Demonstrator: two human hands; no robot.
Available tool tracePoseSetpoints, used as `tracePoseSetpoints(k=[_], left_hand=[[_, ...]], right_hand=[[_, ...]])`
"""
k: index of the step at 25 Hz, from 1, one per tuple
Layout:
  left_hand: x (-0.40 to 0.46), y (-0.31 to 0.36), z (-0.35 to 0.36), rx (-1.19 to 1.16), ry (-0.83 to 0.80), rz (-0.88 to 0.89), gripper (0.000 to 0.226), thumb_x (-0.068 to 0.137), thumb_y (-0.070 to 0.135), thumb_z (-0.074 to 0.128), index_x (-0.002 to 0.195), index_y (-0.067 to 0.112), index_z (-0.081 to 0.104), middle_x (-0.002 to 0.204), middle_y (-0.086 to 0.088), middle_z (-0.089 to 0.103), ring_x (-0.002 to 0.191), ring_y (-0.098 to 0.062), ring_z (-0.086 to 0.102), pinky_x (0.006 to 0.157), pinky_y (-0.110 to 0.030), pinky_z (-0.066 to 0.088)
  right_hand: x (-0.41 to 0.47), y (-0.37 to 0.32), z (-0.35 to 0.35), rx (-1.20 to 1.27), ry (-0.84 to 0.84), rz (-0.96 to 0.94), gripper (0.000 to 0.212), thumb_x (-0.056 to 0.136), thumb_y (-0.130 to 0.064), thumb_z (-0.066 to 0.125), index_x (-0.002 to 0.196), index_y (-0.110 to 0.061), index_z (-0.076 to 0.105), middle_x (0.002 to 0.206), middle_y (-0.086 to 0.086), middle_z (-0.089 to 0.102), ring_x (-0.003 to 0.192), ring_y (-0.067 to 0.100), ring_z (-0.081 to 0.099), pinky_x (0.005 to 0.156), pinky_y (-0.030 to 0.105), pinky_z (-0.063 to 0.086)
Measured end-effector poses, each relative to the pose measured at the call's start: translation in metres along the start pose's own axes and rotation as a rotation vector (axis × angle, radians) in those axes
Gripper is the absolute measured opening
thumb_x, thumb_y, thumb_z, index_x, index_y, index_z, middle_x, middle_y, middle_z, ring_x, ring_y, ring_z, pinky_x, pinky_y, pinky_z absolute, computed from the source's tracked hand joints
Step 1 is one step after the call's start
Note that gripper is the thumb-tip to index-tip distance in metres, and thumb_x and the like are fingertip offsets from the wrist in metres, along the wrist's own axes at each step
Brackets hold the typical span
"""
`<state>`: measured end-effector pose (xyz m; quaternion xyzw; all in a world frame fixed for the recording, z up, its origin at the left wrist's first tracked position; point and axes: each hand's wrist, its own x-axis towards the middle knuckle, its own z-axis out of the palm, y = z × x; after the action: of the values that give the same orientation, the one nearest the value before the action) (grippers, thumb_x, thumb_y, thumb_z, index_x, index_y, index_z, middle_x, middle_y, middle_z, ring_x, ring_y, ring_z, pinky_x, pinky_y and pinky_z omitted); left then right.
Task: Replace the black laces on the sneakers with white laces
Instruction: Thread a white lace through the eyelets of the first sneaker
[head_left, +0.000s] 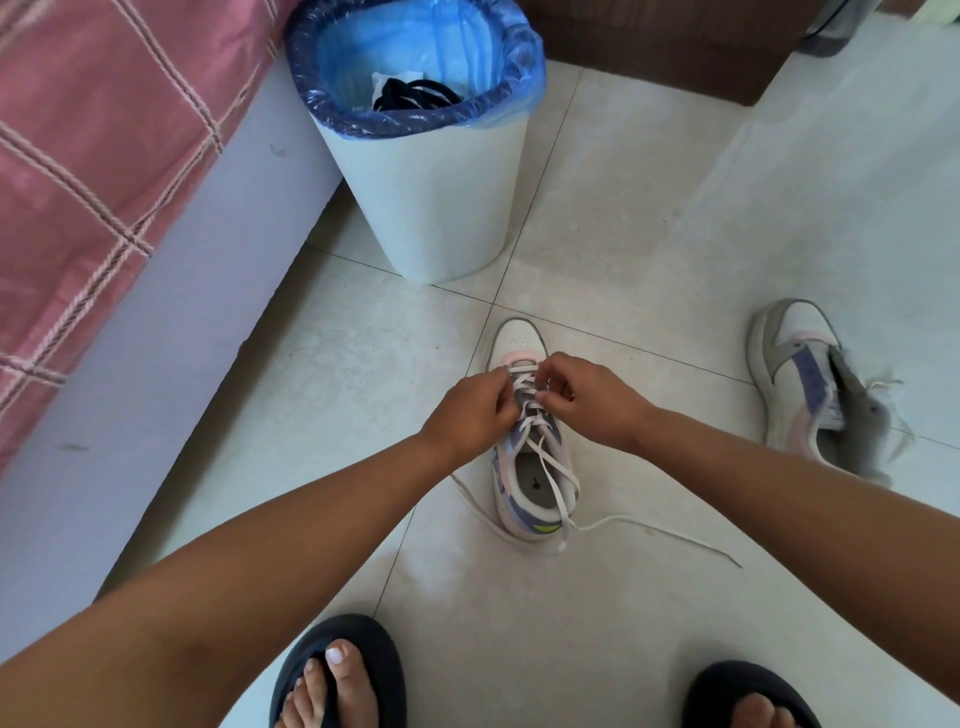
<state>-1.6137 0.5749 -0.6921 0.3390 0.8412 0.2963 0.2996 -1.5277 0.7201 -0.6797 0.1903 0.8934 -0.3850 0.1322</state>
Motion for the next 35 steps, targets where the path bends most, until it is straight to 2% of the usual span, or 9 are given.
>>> tracePoseSetpoints(k=[2,5,9,13,17,20,24,28,35], left_hand=[[0.001,0.002,0.006,0.028,0.065,-0.041,0.017,0.091,0.015,0.051,0.077,0.011,0.042,0.068,0.0,0.047,0.065,-0.019,0.043,0.059,-0.029,0.032],[0.002,-0.002,0.007,-0.188,0.099,-0.151,0.011,0.093,0.018,0.053,0.085,0.012,0.048,0.068,0.004,0.051,0.064,-0.016,0.049,0.062,-0.035,0.045],[-0.002,-0.014,-0.005,-0.321,0.017,-0.139,0.005,0.093,0.011,0.055,0.094,0.008,0.058,0.076,0.002,0.06,0.071,-0.015,0.06,0.065,-0.028,0.057],[-0.001,-0.014,-0.01,-0.207,-0.016,-0.039,0.007,0.087,0.004,0.06,0.084,0.01,0.063,0.075,0.004,0.06,0.068,-0.011,0.057,0.068,-0.026,0.053],[0.003,-0.009,-0.009,-0.043,-0.014,0.086,0.009,0.084,0.007,0.061,0.077,0.009,0.056,0.072,0.0,0.056,0.066,-0.015,0.048,0.064,-0.029,0.042],[0.004,-0.002,0.001,-0.042,0.069,-0.008,0.01,0.081,0.008,0.06,0.075,0.007,0.052,0.071,-0.006,0.055,0.065,-0.017,0.045,0.062,-0.03,0.038],[0.002,-0.001,0.003,-0.254,0.092,-0.214,0.009,0.087,0.015,0.061,0.087,0.01,0.054,0.075,0.0,0.056,0.069,-0.017,0.055,0.069,-0.035,0.052],[-0.001,-0.004,-0.004,-0.255,0.036,-0.223,0.009,0.089,0.013,0.06,0.083,0.01,0.055,0.076,-0.003,0.059,0.071,-0.024,0.063,0.071,-0.04,0.058],[0.003,0.001,-0.002,-0.017,0.013,-0.037,0.011,0.084,0.012,0.06,0.079,0.007,0.051,0.072,-0.005,0.053,0.066,-0.019,0.044,0.059,-0.028,0.035]], right_hand=[[-0.001,0.0,0.001,0.004,0.001,0.0,0.011,0.093,-0.022,0.054,0.102,-0.014,0.054,0.083,0.001,0.056,0.072,0.015,0.048,0.061,0.022,0.037],[-0.003,0.0,0.0,0.014,0.002,-0.001,0.011,0.093,-0.022,0.054,0.102,-0.015,0.056,0.085,0.002,0.056,0.073,0.015,0.048,0.064,0.025,0.038],[-0.008,0.004,0.0,0.034,0.003,-0.004,0.009,0.092,-0.02,0.055,0.098,-0.015,0.057,0.092,0.004,0.06,0.083,0.02,0.054,0.076,0.032,0.046],[-0.008,0.004,0.0,0.052,-0.011,-0.001,0.005,0.091,-0.019,0.056,0.094,-0.015,0.057,0.095,0.005,0.06,0.087,0.022,0.056,0.081,0.036,0.048],[-0.007,0.003,0.001,0.043,-0.021,-0.007,0.002,0.09,-0.02,0.057,0.091,-0.018,0.056,0.096,0.006,0.057,0.087,0.021,0.055,0.082,0.035,0.047],[-0.008,0.002,0.002,0.044,-0.023,0.004,0.003,0.09,-0.02,0.057,0.091,-0.018,0.055,0.098,0.006,0.056,0.087,0.02,0.054,0.081,0.035,0.047],[-0.01,0.002,0.002,0.034,-0.022,0.009,0.004,0.09,-0.022,0.057,0.091,-0.02,0.054,0.098,0.005,0.055,0.086,0.019,0.054,0.08,0.033,0.046],[-0.011,0.002,0.002,0.037,-0.031,0.02,0.004,0.091,-0.023,0.057,0.092,-0.021,0.053,0.098,0.004,0.054,0.086,0.02,0.054,0.079,0.033,0.046],[-0.01,-0.001,0.002,0.023,-0.046,0.03,0.003,0.092,-0.021,0.054,0.093,-0.02,0.051,0.096,0.002,0.05,0.081,0.017,0.049,0.072,0.027,0.039]])
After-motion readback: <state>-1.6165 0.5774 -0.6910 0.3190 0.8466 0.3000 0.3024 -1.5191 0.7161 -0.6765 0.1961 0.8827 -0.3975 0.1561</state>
